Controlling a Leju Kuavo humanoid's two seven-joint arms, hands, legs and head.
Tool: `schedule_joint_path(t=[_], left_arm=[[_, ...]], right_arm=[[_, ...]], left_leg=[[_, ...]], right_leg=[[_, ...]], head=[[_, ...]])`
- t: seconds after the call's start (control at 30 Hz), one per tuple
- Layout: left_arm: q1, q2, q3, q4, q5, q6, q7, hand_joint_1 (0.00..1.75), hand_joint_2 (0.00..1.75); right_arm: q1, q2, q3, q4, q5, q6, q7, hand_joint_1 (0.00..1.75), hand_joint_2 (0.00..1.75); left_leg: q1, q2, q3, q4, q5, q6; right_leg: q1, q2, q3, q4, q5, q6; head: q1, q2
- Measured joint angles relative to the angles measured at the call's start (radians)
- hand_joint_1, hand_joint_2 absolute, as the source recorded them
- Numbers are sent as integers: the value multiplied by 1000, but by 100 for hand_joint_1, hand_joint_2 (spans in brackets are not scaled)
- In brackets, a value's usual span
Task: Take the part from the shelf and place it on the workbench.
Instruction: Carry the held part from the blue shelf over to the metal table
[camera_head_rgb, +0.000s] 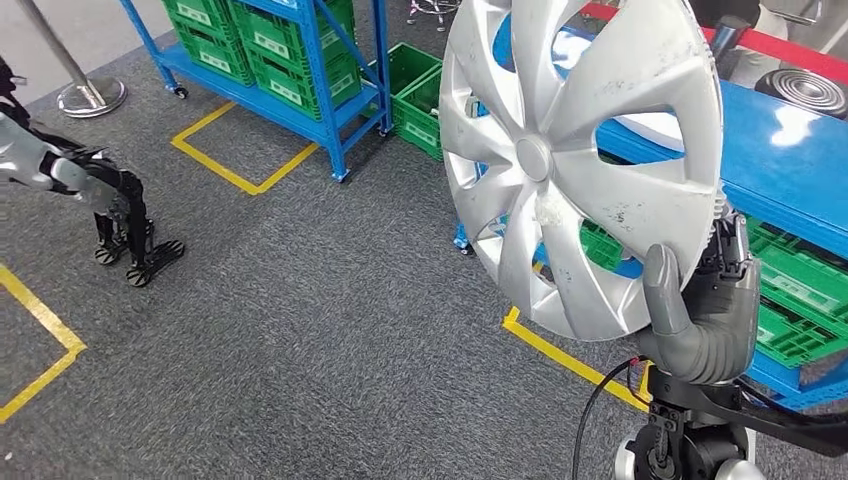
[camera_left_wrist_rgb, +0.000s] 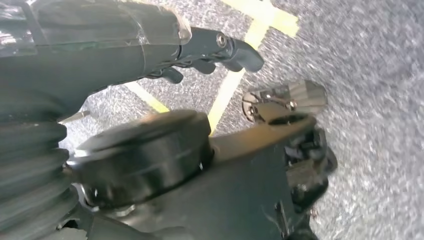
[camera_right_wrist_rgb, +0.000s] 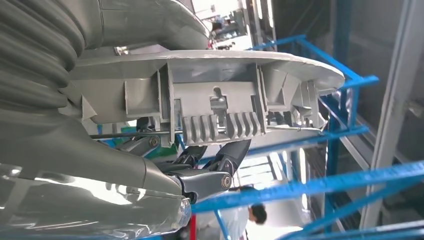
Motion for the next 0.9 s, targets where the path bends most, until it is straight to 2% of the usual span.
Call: schedule_joint_path(t=[0.03,0.1,0.13,0.2,0.23,0.27,0.3,0.37,0.4,0.43,0.47,0.5,0.53,0.57,0.6,0.67,0.73,0.77,0.8,0.9], left_arm=[[0,0,0,0,0,0,0,0,175],[0,0,0,0,0,0,1,0,175],[0,0,0,0,0,0,1,0,175],[0,-2,0,0,0,0,1,0,175],[0,-2,0,0,0,0,1,0,175],[1,-3,0,0,0,0,1,0,175],[1,-2,0,0,0,0,1,0,175],[1,-3,-1,0,1,0,2,0,175],[0,-3,-1,0,2,0,2,0,175],[0,-3,-1,0,2,0,2,0,175],[0,-4,-1,0,3,0,2,0,175],[0,-4,-2,0,3,0,1,0,175],[1,-3,-2,0,3,0,1,0,175],[2,-3,-2,0,3,0,1,0,175],[2,-3,-2,0,3,0,0,0,175],[1,-2,-3,0,3,0,0,0,175],[1,-3,-3,0,3,0,0,0,175],[1,-3,-4,0,3,0,0,0,175],[2,-3,-5,0,3,0,1,0,175],[2,-3,-7,0,3,0,1,0,175]], right_arm=[[0,0,2,0,0,0,0,175,175],[0,1,4,0,0,0,0,175,175],[1,1,5,0,0,0,0,175,175],[2,1,5,0,0,0,0,175,175],[2,1,6,1,0,0,0,175,175],[3,2,6,2,0,0,0,175,175],[3,2,6,2,0,0,0,175,175],[3,2,6,3,0,0,0,175,175],[3,2,6,2,0,0,0,175,175],[2,2,6,2,0,0,0,175,175],[2,2,6,2,0,0,0,175,175],[2,2,6,2,0,0,0,175,175],[2,3,6,2,0,0,0,175,175],[2,3,6,2,0,0,0,175,175],[1,3,6,2,1,0,0,175,175],[0,3,6,2,2,0,0,175,175],[2,4,6,2,2,0,0,175,175],[3,4,6,2,2,0,0,175,175],[3,4,6,2,2,0,0,175,175],[4,4,6,2,2,0,0,175,175]], left_leg=[[1,-10,-2,-2,3,6],[4,-32,-4,-6,10,18],[6,-43,-4,-8,13,24],[6,-64,-5,-8,15,29],[6,-75,-5,-8,16,30],[5,-87,-5,-7,16,30],[5,-98,-4,-7,16,30],[5,-118,-2,-7,17,29],[4,-127,-3,-5,18,27],[4,-134,-8,-4,20,23],[5,-140,-14,-3,23,17],[6,-147,-19,-3,26,11],[7,-152,-22,-5,29,5],[6,-141,-25,-2,26,-1],[4,-123,-33,13,12,-6],[5,-78,-73,100,-45,-14],[11,-68,-129,220,-98,-21],[14,-67,-142,250,-102,-24],[15,-66,-144,255,-93,-25],[16,-64,-128,225,-66,-26]], right_leg=[[-1,-6,0,0,-2,4],[-6,14,-8,28,-30,14],[-8,34,-24,68,-59,19],[-10,67,-75,194,-123,23],[-10,72,-99,248,-140,23],[-10,75,-111,273,-139,23],[-10,76,-107,260,-118,22],[-10,93,-59,149,-45,16],[-11,109,-33,88,-16,12],[-12,123,-14,40,-2,8],[-11,134,-5,14,2,4],[-10,133,-3,5,0,0],[-10,125,-2,-2,0,-5],[-11,117,-1,-6,4,-10],[-12,109,1,-11,7,-15],[-13,89,5,-17,11,-22],[-11,70,4,-16,10,-25],[-11,60,4,-15,9,-25],[-11,52,4,-14,8,-25],[-10,43,4,-13,7,-23]], head=[[1,0],[6,0],[11,0],[25,0],[31,0],[36,0],[40,0],[47,0],[50,0],[52,0],[53,0],[53,0],[53,0],[52,0],[48,0],[34,0],[20,0],[15,0],[12,0],[8,0]])
